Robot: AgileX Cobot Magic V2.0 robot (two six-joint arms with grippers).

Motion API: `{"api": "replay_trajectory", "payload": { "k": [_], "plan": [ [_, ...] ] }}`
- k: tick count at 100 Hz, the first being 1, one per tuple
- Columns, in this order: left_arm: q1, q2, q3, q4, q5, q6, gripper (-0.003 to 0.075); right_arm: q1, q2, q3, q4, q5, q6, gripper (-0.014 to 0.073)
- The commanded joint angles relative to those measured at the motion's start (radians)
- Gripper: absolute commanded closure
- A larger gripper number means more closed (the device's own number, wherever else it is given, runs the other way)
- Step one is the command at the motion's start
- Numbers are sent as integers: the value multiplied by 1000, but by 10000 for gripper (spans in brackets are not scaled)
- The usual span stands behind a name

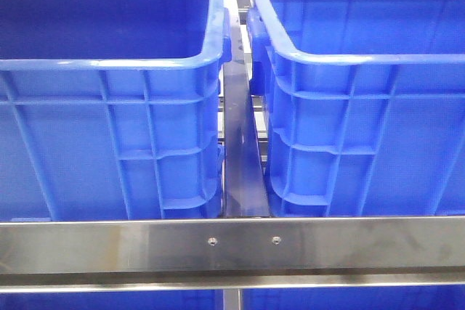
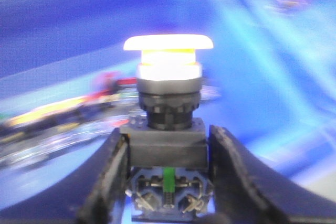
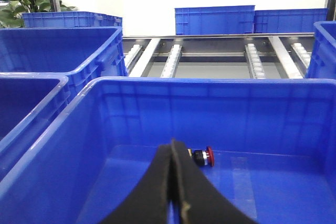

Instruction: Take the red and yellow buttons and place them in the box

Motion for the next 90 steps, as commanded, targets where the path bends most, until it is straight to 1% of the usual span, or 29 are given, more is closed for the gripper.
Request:
{"api": "replay_trajectory", "payload": {
  "k": [1,6,11,18,25,30,32,37,42,49,65,72,85,90],
  "plan": [
    [-60,6,-27,-2,-71,8,739,0,2,-27,10,18,-9,660],
    [-90,11,-27,-2,-73,8,739,0,2,-27,10,34,-9,651],
    [-114,17,-27,-2,-73,8,739,0,2,-27,10,48,-9,624],
    [-136,20,-27,-2,-75,8,739,0,2,-27,10,69,-9,556],
    [-142,27,-27,-2,-77,8,739,0,2,-27,10,84,-9,447],
    [-143,27,-27,-2,-79,8,739,0,2,-27,11,96,-9,339],
    [-143,27,-27,-2,-80,8,739,0,2,-27,13,102,-9,309],
    [-143,27,-27,-2,-82,8,739,0,2,-27,21,119,-9,194],
    [-143,27,-27,-2,-82,8,739,0,2,-27,32,148,-9,106],
    [-143,27,-27,-2,-82,8,739,0,3,-27,68,192,-9,31],
    [-143,27,-27,-2,-82,8,739,0,20,-40,227,335,-9,22],
    [-143,27,-27,-2,-84,8,739,0,55,-55,294,428,-8,22],
    [-143,28,-27,-2,-84,8,739,0,180,-104,402,669,23,22],
    [-143,28,-27,-2,-84,8,739,0,241,-133,402,754,63,22]
  ]
}}
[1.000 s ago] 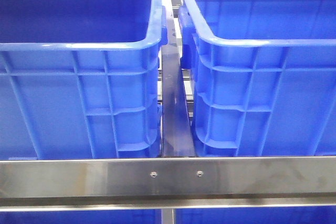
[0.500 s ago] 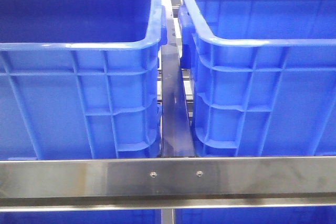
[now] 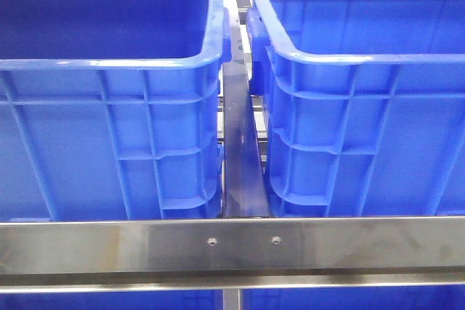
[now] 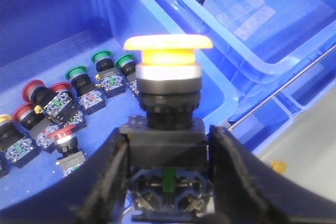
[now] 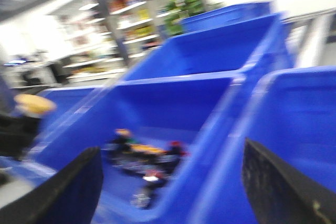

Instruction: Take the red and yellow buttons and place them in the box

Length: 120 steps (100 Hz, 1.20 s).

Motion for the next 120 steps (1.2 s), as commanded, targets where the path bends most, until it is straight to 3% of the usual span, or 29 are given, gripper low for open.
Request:
{"api": "replay_trajectory", "payload": {
  "k": [1,15,26,67,120],
  "plan": [
    [-7,1,-27,2,-82,0,739,0,105,-74,102,190,49,22],
    [-7,1,-27,2,-82,0,739,1,279,-165,102,390,127,22],
    [-7,1,-27,2,-82,0,739,36,398,-234,102,453,174,22],
    [-7,1,-27,2,-82,0,739,421,689,-475,102,285,208,22],
    [-7,1,-27,2,-82,0,739,600,892,-689,102,200,251,22]
  ]
}}
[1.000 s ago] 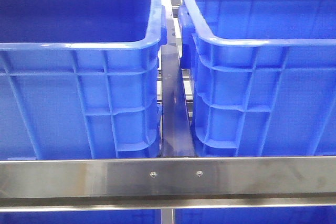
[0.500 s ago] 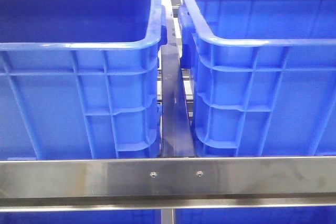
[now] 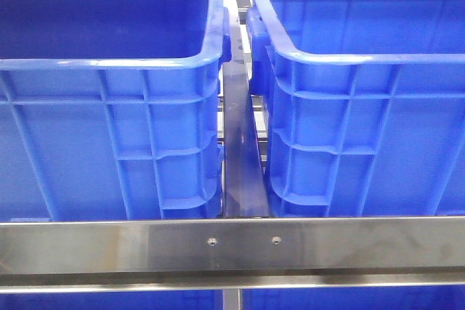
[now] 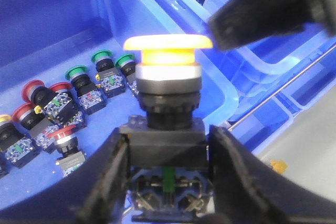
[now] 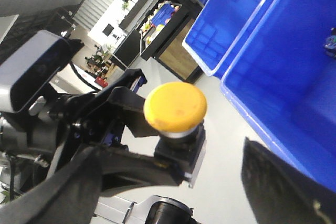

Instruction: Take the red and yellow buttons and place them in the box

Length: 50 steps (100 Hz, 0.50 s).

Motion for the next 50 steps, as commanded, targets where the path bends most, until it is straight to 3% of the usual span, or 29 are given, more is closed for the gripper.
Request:
{"api": "replay_trajectory", "payload": {
  "k": [1,50],
  "plan": [
    [-7,1,-27,2,-82,0,739,21,0,-62,82,20,2,22],
    [-7,1,-27,2,-80,0,739,88,119,-209,82,17,28,22]
  ]
}}
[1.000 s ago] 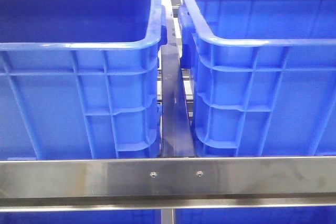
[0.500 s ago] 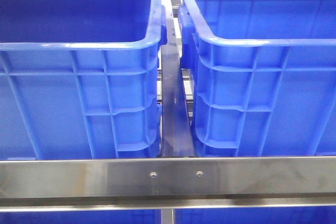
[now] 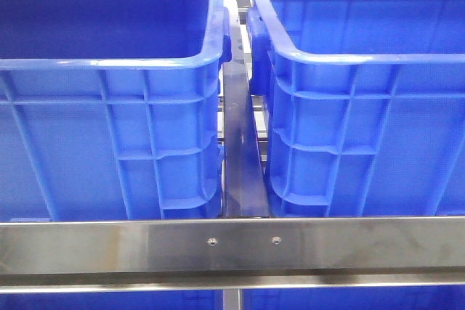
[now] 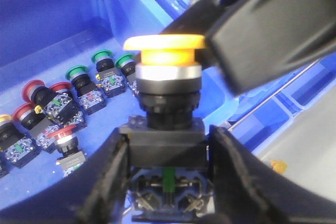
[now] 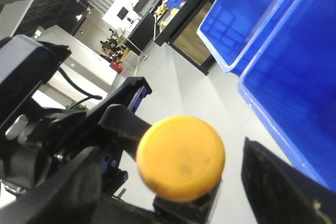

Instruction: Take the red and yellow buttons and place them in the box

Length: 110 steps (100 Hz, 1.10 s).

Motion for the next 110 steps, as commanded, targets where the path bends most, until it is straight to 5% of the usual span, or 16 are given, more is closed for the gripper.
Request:
{"api": "replay_trajectory", "payload": {
  "k": [1,42,75,85,110],
  "plan": [
    [-7,1,-27,2,-80,0,739,2,-26,-46,80,28,6,23],
    [-7,1,-27,2,-80,0,739,12,-24,-82,80,14,7,225],
    [-7,1,-27,2,-80,0,724,12,-24,-82,80,24,7,518],
    [-7,1,-27,2,-80,0,630,12,-24,-82,80,24,7,517],
    [-7,1,-27,15,-80,0,251,12,-24,-82,80,20,7,517]
  ]
}}
